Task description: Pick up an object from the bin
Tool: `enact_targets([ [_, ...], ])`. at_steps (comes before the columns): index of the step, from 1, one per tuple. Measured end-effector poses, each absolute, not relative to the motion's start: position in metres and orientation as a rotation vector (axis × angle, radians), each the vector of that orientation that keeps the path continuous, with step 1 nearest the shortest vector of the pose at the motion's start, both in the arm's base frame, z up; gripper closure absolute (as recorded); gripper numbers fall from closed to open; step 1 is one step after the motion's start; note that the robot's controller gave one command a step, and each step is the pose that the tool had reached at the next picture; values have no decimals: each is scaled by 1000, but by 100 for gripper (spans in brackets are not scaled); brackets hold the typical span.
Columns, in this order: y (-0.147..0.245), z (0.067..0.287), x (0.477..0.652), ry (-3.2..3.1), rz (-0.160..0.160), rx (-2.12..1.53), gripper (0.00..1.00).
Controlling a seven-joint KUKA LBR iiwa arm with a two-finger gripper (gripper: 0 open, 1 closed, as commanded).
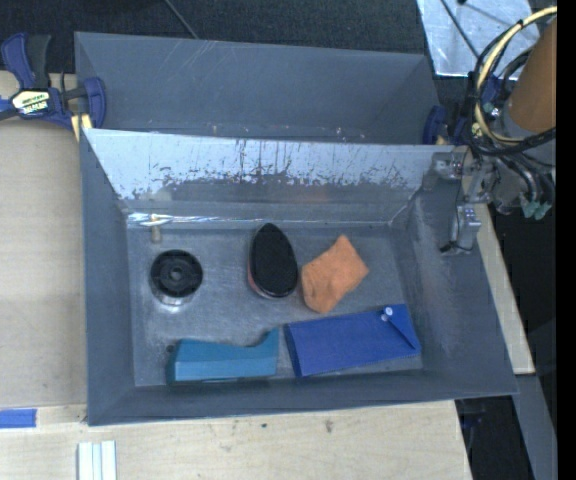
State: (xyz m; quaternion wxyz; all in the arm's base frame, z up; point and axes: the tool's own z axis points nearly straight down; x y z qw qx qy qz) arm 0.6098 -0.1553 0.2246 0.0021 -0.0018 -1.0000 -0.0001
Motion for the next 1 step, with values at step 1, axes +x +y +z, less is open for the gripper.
enact_targets([
  [1,-154,230,611,-3146,2,-1,0],
])
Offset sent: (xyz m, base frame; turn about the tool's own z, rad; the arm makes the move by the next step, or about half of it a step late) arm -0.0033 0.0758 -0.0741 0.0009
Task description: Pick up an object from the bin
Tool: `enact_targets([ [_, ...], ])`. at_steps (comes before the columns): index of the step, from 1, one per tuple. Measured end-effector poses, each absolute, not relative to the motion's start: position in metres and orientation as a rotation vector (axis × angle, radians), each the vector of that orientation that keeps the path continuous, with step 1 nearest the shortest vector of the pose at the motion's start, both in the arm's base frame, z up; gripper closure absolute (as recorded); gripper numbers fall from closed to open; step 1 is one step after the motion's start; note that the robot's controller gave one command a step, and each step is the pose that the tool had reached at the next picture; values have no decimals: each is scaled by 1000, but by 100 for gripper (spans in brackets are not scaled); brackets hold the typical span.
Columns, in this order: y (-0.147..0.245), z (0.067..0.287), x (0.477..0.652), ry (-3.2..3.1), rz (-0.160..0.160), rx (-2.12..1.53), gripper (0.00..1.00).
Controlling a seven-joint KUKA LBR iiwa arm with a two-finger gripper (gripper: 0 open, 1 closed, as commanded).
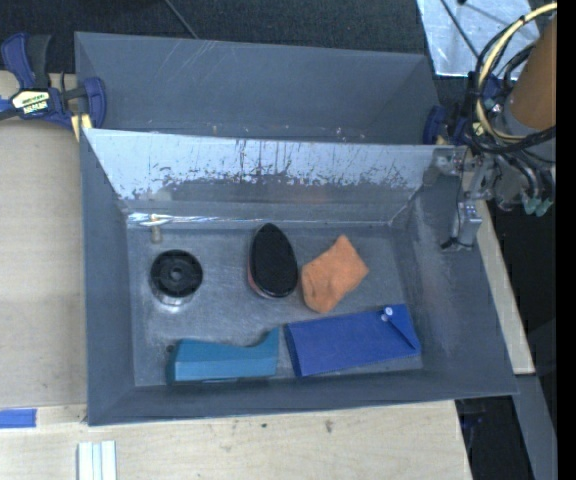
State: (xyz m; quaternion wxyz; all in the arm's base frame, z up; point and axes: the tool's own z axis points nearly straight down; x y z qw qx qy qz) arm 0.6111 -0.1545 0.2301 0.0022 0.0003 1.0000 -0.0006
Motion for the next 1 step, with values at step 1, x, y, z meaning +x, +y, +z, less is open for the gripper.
enact_targets([
  [1,-101,172,609,3133,-4,13,0],
])
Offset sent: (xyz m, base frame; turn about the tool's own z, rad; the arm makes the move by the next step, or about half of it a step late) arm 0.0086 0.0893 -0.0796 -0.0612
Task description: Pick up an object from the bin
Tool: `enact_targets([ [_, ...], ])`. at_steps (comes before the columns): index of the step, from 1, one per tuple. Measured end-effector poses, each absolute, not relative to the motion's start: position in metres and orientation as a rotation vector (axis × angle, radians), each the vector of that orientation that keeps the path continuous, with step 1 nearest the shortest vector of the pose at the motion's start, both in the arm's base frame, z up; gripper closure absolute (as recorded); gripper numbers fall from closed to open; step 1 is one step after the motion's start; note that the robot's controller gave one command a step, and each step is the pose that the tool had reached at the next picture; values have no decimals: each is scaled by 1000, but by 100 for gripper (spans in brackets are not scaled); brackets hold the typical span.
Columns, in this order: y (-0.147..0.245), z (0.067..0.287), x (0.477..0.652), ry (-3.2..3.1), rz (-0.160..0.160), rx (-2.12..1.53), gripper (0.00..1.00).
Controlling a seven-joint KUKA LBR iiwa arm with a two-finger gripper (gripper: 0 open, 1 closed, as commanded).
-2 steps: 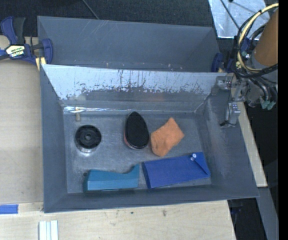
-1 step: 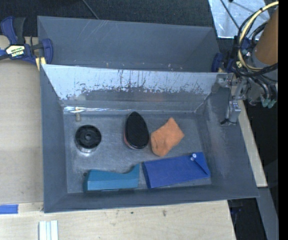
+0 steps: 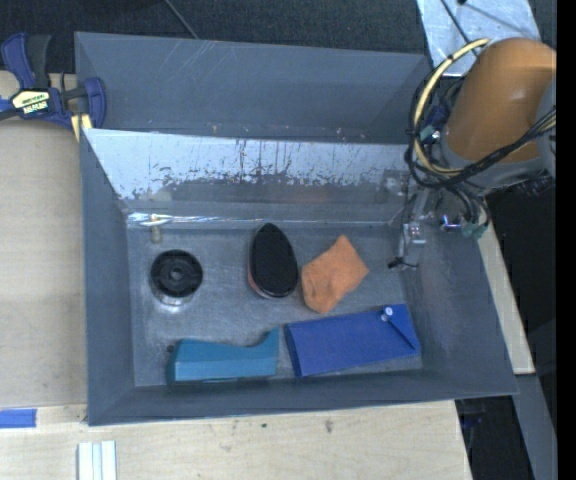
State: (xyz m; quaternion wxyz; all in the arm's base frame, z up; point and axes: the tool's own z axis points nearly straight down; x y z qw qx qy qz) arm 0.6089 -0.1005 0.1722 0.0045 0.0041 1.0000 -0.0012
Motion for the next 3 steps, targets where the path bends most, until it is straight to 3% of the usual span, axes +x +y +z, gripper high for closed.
enact_targets([
  [1,-65,148,619,3141,2,-97,0],
  [2,-44,111,609,3134,-1,-71,0],
  [3,-47,71,591,3136,-1,-16,100],
])
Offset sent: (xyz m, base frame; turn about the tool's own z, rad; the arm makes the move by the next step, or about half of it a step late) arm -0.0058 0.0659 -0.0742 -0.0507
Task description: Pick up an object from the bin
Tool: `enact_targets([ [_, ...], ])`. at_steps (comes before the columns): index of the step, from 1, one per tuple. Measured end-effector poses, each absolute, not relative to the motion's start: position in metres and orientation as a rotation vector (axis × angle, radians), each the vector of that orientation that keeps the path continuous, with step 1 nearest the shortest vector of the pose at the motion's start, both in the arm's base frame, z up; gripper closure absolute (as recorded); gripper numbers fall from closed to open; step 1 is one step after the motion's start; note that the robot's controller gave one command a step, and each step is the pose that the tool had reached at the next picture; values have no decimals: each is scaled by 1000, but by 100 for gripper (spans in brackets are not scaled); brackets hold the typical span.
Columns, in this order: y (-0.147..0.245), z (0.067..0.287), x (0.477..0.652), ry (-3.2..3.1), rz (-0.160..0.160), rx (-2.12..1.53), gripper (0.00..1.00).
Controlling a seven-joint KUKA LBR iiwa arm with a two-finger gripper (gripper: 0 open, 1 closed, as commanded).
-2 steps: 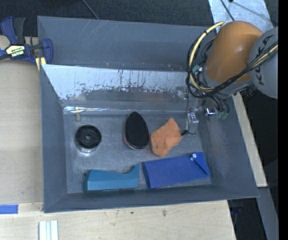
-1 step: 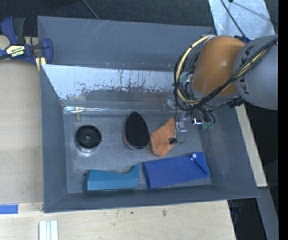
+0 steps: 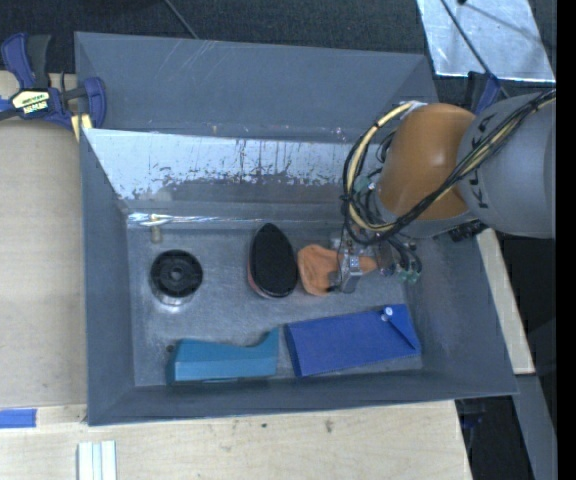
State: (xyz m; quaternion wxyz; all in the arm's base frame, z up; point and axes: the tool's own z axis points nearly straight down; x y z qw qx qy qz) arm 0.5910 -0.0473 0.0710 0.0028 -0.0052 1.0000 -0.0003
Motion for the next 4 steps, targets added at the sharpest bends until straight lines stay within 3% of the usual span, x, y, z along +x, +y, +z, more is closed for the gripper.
enact_targets([
  [1,-47,71,591,3136,-1,-16,100],
  [2,18,72,573,3138,2,-7,100],
  [3,18,72,573,3138,1,-7,100],
  [4,124,71,546,3141,2,69,100],
])
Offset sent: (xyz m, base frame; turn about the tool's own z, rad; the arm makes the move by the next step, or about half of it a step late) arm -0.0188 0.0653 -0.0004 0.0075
